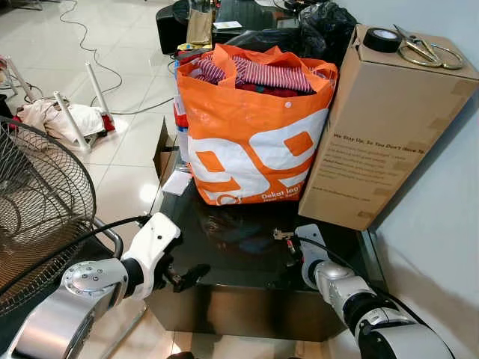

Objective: Hang keys on a hook

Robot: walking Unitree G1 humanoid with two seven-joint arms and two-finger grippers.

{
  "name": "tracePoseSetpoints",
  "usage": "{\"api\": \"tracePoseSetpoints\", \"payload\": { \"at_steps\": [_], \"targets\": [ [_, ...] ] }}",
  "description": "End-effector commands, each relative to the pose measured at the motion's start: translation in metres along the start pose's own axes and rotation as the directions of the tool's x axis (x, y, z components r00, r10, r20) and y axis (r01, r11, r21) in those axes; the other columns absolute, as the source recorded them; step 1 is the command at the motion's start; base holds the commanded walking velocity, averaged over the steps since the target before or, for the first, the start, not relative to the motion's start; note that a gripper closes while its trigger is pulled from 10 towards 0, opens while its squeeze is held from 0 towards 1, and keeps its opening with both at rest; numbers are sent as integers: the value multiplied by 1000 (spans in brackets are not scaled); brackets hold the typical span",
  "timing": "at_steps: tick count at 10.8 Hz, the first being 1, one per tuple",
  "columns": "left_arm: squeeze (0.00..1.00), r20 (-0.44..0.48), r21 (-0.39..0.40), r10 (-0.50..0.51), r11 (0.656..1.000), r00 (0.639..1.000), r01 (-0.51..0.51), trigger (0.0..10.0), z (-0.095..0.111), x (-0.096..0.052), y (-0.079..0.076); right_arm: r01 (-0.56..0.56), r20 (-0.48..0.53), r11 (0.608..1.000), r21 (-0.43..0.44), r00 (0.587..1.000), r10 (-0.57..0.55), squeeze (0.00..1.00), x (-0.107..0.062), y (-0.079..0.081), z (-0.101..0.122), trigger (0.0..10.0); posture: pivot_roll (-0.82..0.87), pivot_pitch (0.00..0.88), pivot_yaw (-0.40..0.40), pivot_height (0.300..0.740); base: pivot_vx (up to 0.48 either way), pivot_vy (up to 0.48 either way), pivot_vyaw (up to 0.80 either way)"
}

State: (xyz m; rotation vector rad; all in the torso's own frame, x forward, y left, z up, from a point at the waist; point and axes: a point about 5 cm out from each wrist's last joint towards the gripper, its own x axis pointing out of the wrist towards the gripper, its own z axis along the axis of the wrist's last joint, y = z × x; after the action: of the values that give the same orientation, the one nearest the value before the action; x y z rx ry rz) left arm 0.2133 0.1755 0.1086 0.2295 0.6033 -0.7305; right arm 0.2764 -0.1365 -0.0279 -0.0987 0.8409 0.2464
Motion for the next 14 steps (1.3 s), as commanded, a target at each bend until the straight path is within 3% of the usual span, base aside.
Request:
{"api": "tracePoseSetpoints", "payload": {
  "at_steps": [1,3,5,7,8,9,10,11,12,13,14],
  "targets": [
    [361,10,16,0,1000,1000,0,10000,3,3,0,-11,-36,999,51,999,13,0,0,1,-10,0,129,0,-21,740,0,0,0],
    [361,47,7,17,1000,999,-18,10000,7,10,1,-33,9,997,68,999,32,0,-1,-4,-3,0,121,0,-29,740,0,0,0],
    [357,103,-3,93,996,990,-94,10000,13,16,8,-36,100,993,115,995,24,0,-8,-22,2,0,109,0,-31,740,0,0,0],
    [357,143,-20,147,989,979,-146,10000,17,18,13,-78,228,977,199,973,31,0,-21,-29,9,0,90,0,-25,740,0,0,0],
    [357,174,-23,184,983,967,-183,10000,20,20,15,-117,336,958,260,942,24,0,-33,-27,19,0,80,0,-21,740,0,0,0],
    [353,282,-28,276,960,919,-279,10000,34,20,22,-150,492,936,318,870,-27,0,-56,-27,33,0,70,0,-16,740,0,0,0],
    [345,359,-109,402,915,843,-390,10000,48,18,28,-149,562,918,366,822,-91,0,-73,-29,36,0,63,0,-14,740,0,0,0],
    [349,382,-132,431,901,817,-413,10000,51,17,29,-152,585,910,386,803,-113,0,-82,-29,37,0,60,0,-10,740,0,0,0],
    [337,390,-79,449,886,804,-457,10000,48,17,28,-157,636,894,420,753,-167,0,-99,-22,44,0,59,0,-9,740,0,0,0],
    [333,400,-94,463,879,791,-467,10000,47,16,29,-144,646,900,410,743,-176,0,-103,-19,49,0,63,0,-11,740,0,0,0],
    [329,408,-102,487,865,773,-491,10000,47,14,31,-109,659,916,387,728,-192,0,-108,-19,55,4157,70,0,-16,740,0,0,0]
  ]
}}
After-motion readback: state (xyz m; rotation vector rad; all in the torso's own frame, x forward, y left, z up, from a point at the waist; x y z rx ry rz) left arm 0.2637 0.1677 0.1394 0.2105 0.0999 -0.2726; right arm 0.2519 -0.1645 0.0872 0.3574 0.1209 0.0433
